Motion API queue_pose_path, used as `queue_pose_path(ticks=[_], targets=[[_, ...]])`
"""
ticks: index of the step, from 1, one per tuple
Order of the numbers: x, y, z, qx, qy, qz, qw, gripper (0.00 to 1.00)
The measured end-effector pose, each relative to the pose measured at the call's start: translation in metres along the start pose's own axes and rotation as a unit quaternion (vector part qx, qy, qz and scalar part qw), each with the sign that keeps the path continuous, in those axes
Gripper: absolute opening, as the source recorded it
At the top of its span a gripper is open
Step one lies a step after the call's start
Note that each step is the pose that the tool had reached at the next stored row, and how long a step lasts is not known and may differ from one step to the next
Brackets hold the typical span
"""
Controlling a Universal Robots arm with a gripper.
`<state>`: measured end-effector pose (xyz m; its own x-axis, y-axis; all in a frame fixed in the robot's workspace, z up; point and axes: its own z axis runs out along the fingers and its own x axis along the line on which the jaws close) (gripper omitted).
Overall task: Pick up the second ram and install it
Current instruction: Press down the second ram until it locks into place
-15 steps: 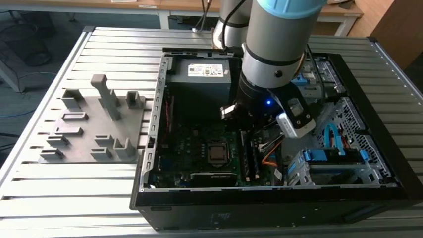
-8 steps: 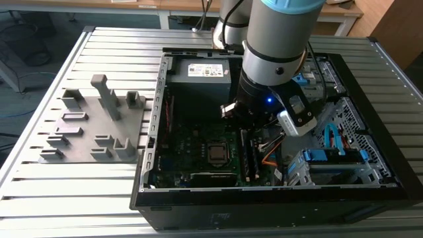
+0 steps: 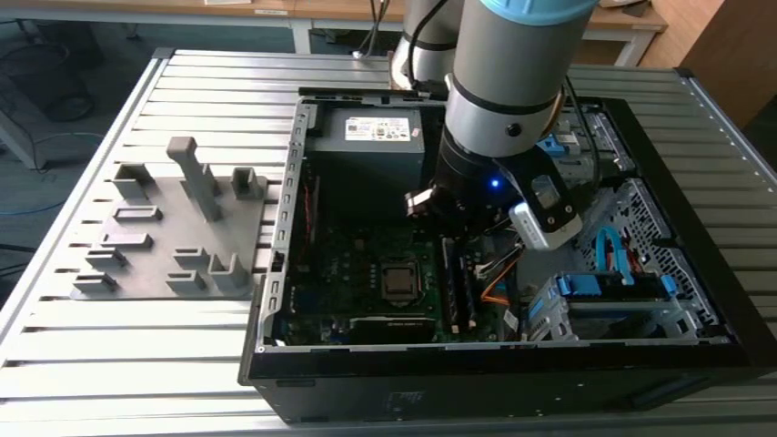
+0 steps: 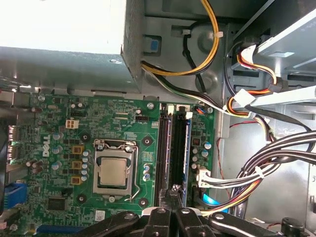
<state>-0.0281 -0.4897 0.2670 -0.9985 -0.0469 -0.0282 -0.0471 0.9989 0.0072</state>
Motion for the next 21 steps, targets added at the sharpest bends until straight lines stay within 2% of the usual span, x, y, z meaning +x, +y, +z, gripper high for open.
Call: queue_pose_path(ticks=[3, 7, 10, 13, 21], targets=[[0.0, 0.0, 0.0003, 0.0, 0.0, 0.0, 1.0, 0.1], [0.0002, 0.0001, 0.0072, 0.0002, 0.0002, 0.0, 1.0, 0.1], [0.0008, 0.0036, 0.0127, 0.0002, 0.0002, 0.0, 1.0, 0.1], [0.0007, 0.0115, 0.0183, 0.0001, 0.0002, 0.0, 1.0, 0.1], [-0.0006, 0.0425, 0.0331, -0.0001, 0.0002, 0.0, 1.0, 0.1]])
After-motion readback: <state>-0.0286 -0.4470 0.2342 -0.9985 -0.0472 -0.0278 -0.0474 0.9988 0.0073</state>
